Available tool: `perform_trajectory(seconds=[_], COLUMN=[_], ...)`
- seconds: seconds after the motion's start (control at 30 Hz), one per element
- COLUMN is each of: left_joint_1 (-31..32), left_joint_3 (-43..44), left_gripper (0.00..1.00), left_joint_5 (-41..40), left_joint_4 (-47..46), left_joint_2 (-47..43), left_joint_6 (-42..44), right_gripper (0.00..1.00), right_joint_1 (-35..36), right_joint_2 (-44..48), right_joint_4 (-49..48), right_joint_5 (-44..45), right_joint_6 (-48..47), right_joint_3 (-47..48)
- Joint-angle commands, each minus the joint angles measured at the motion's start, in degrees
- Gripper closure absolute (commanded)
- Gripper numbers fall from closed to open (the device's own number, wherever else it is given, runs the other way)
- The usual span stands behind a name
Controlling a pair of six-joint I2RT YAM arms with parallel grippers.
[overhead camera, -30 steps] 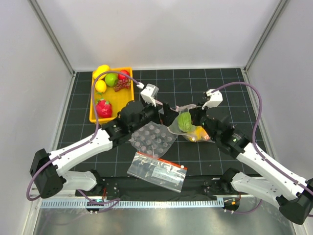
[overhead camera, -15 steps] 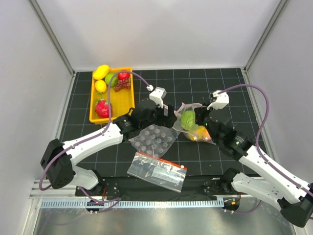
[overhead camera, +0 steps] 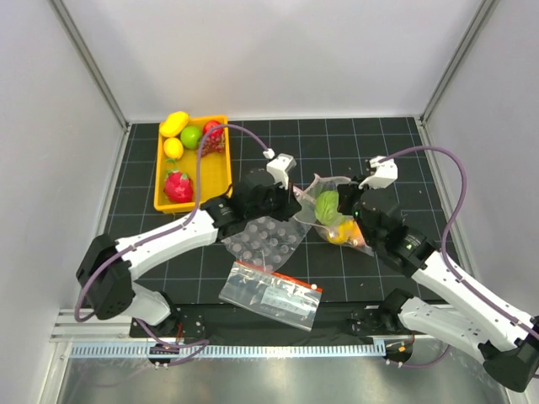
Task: Place the food in the zip-top bag and seal the zipper
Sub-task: Adjust the zipper food storage bag at the center of the board.
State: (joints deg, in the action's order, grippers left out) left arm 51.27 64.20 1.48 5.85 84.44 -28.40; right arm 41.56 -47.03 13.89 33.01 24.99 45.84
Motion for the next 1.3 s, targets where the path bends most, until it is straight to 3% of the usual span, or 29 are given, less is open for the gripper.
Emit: perform_trajectory(seconds=[0.0, 0.2, 0.53, 0.93, 1.07, 1.1, 1.27], left_joint_1=[0.06, 0.06, -0.81, -1.34, -1.78, -1.96, -2.13], left_joint_3=[-1.45, -1.19, 0.3, -4.87, -5.58, -5.58, -6.63], left_gripper=[1.0, 1.0, 1.0, 0.99, 1.0, 1.0, 1.0], left_joint_5=[0.12, -1.74, 0.63, -3.84, -5.78, -5.69, -4.99], left_joint_4=[-3.74, -3.65, -2.33, -4.26, -5.58, -5.58, -7.87], left_joint_2=[-9.37, -20.1, -13.34, -16.86, -12.91, -12.47, -13.07], left_joint_6=[0.98, 0.81, 0.19, 2.56, 2.48, 2.21, 1.42], right_gripper=[0.99, 0.99, 0.99, 0.98, 0.87, 0.72, 0.58], right_joint_1=[0.1, 0.1, 0.19, 0.19, 0.19, 0.19, 0.19], right_joint_2=[-1.66, -11.15, 0.26, -5.97, -8.78, -8.87, -6.68], right_joint_4=[-5.28, -0.45, 3.85, 3.16, 5.0, 5.01, 5.26], right_joint_5=[-2.16, -8.94, 4.07, -4.97, -7.26, -7.18, -7.26], right_joint_6=[-0.56, -1.88, -5.92, -6.54, -6.45, -6.27, -5.05], right_joint_3=[0.65, 6.44, 8.72, 8.73, 9.79, 9.7, 8.91])
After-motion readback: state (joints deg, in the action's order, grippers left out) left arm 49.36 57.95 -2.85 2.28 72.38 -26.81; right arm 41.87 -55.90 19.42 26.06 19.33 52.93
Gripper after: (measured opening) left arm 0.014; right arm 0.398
